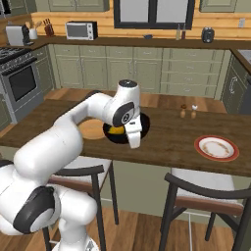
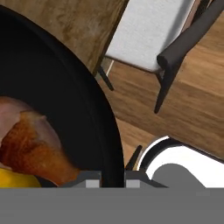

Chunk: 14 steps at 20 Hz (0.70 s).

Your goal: Pick the chicken drumstick and lemon from their plates and place them in the bowl. Then put the bowl in the fridge.

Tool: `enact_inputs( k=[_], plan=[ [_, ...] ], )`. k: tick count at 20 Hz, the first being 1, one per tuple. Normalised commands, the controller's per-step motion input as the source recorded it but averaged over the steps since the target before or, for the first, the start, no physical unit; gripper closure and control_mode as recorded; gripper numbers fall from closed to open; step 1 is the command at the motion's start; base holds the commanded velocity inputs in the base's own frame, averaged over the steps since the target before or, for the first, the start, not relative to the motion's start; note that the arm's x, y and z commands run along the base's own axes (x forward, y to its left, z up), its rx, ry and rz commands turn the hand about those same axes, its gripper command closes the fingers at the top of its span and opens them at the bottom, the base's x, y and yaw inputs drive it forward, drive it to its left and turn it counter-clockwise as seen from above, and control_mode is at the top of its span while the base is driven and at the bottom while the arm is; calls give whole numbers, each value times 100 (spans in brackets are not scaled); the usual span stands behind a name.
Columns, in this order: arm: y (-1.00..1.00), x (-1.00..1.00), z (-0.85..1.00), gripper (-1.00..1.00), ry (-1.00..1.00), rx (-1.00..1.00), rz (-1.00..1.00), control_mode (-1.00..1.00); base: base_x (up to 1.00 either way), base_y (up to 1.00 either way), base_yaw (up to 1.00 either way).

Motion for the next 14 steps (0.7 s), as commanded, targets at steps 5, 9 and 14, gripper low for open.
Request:
enact_inputs(
  k=[5,9,14],
  plan=[
    [63,-80,33,100,-17,15,-3,-100,0,0,0],
    [49,-62,30,100,-23,2,-7,-100,0,0,0],
    [16,-68,39,100,-3,2,-6,-100,0,0,0]
  ],
)
